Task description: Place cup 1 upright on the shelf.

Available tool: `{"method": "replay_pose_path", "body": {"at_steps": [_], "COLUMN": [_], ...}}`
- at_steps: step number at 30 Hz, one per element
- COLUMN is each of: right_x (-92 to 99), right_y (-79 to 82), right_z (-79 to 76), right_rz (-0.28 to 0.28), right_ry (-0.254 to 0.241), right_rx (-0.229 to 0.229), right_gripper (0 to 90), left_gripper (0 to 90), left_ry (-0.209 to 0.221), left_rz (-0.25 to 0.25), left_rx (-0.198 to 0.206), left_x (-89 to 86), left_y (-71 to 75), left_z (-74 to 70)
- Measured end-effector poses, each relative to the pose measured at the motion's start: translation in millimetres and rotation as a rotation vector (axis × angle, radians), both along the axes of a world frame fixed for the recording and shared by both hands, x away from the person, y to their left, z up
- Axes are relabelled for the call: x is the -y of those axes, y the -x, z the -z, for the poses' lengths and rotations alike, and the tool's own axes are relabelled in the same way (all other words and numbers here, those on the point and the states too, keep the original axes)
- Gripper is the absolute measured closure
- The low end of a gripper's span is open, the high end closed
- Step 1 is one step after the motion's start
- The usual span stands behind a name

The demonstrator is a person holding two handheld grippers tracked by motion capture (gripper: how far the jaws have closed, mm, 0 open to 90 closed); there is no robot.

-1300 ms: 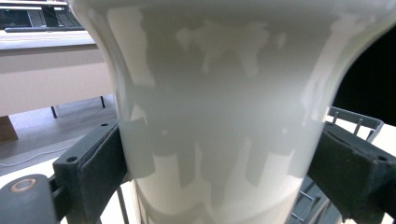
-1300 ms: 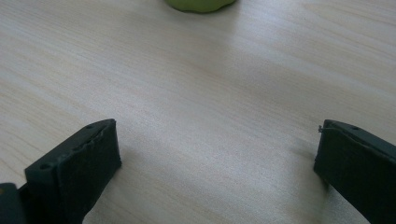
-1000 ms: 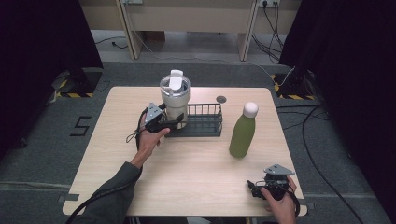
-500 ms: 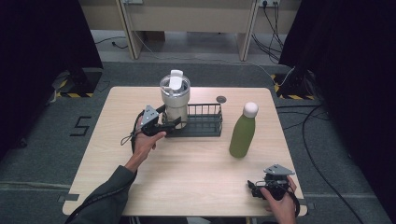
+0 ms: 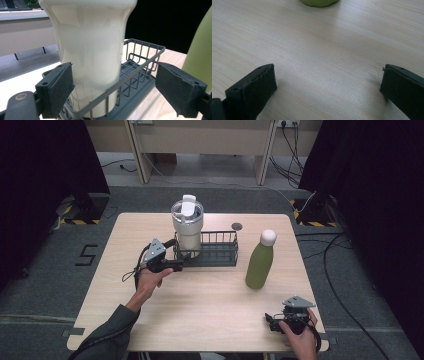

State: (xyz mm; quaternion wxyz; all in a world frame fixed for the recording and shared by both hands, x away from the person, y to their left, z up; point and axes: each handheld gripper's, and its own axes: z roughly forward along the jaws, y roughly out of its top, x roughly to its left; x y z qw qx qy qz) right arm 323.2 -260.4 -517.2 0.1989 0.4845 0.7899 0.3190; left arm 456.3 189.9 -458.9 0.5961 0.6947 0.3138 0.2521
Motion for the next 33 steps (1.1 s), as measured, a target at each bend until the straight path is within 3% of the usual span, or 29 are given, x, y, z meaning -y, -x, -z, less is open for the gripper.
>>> {"method": "replay_pose_path", "body": {"at_steps": [24, 33], "right_x": [-0.1, -0.1], "right_y": [0.0, 0.0], "right_z": [0.1, 0.1], "right_rz": [0.001, 0.001], "right_ry": [0.0, 0.0], "right_rx": [0.0, 0.0], "right_gripper": [0.4, 0.4], "left_gripper": [14.4, 14.5], "left_ry": [0.004, -0.037], "left_rz": [0.047, 0.056], "left_rx": [-0.041, -0.072], "left_x": [-17.7, -24.6], "left_y": [38.8, 50.4], "left_z": [8.9, 16.3]}}
